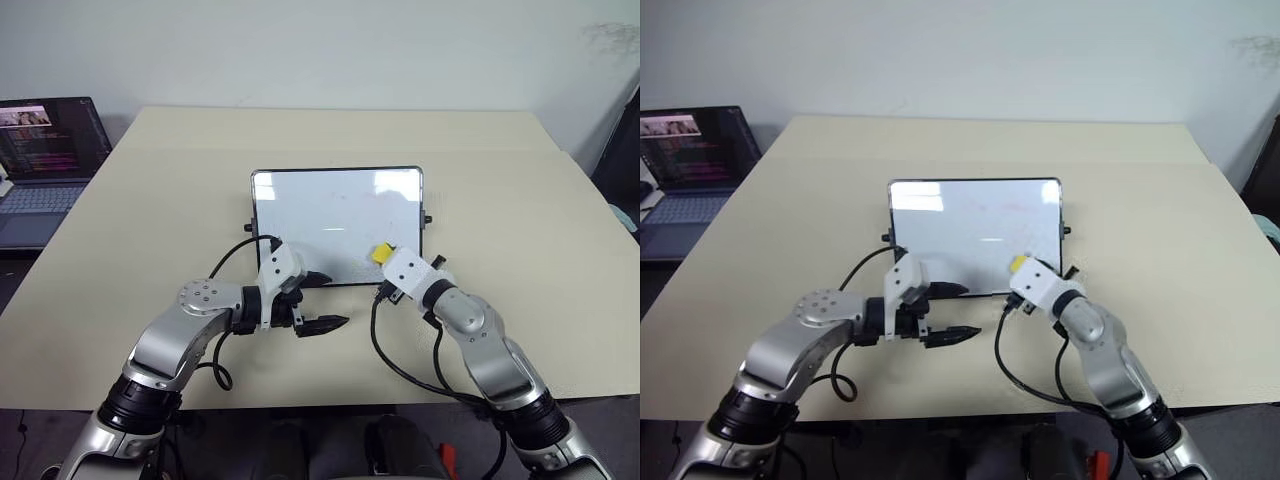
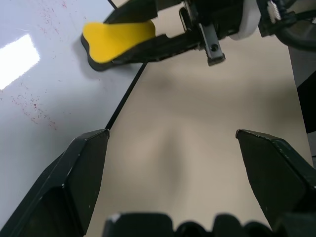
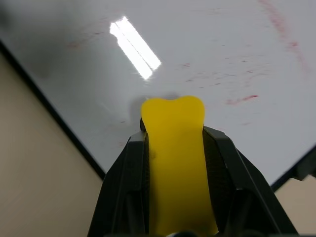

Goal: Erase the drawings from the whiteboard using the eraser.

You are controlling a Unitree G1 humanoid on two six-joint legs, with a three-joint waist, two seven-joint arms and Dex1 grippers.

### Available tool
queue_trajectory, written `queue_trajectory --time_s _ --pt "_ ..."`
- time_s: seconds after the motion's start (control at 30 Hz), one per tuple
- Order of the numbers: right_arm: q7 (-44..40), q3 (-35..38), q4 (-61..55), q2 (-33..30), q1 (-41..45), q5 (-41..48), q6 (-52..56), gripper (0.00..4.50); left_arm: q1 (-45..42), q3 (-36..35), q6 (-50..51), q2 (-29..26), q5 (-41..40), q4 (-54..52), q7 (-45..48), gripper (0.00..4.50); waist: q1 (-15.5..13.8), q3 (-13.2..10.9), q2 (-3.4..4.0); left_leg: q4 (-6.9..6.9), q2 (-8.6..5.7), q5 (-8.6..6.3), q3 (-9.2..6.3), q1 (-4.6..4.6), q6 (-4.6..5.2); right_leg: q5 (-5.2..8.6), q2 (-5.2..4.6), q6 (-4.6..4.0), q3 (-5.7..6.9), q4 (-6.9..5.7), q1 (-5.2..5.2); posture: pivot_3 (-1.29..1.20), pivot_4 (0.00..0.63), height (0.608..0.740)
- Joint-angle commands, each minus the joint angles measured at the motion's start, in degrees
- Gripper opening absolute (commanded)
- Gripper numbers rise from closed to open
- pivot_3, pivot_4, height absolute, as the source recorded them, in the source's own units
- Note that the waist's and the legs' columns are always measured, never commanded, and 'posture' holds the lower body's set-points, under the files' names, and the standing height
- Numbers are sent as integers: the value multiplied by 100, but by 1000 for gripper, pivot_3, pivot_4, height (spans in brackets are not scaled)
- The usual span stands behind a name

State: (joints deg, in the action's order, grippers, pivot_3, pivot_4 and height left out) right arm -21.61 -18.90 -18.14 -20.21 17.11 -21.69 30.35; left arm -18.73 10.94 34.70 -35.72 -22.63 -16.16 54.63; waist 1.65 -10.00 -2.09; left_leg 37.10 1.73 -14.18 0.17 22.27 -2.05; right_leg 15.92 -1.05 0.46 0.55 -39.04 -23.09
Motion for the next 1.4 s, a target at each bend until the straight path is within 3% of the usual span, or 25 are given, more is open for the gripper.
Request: queue_trajectory --time_s 0.03,0.37,0.77,0.97,1.13,1.4 --pt "135 373 182 -193 -42 -133 217 1172 -18 -90 -22 -16 -103 -229 40 4500 -3 0 -1 0 0 0 1 0 0 0 0 0 0 1 0 0 150 740" --pt "-486 -176 -116 -230 -445 32 397 1156 -52 -60 -31 5 -96 -189 57 4500 22 8 -10 -1 1 0 4 -3 0 0 0 0 -3 2 1 0 150 740" --pt "463 359 201 25 140 -178 -17 1153 -10 -80 -18 -7 -113 -225 53 4500 1 8 -11 -6 2 1 5 -12 -1 -5 2 -8 -6 4 3 0 150 740" --pt "-326 -16 66 -240 -217 19 390 1153 30 -99 -54 -22 -112 -217 62 4500 0 10 -13 -7 2 1 4 2 -1 -4 1 -7 -3 7 -4 0 150 740" --pt "-486 -114 -20 -264 -316 -18 476 1152 39 -89 -73 -8 -101 -202 62 4500 25 12 -17 -6 4 1 8 -13 0 -4 0 -7 -7 5 1 0 150 740" --pt "271 308 164 -71 161 -152 46 1147 32 -87 -55 -2 -96 -219 67 4500 8 11 -16 -6 5 1 -1 -46 0 -5 1 -9 -2 6 36 0 150 740"
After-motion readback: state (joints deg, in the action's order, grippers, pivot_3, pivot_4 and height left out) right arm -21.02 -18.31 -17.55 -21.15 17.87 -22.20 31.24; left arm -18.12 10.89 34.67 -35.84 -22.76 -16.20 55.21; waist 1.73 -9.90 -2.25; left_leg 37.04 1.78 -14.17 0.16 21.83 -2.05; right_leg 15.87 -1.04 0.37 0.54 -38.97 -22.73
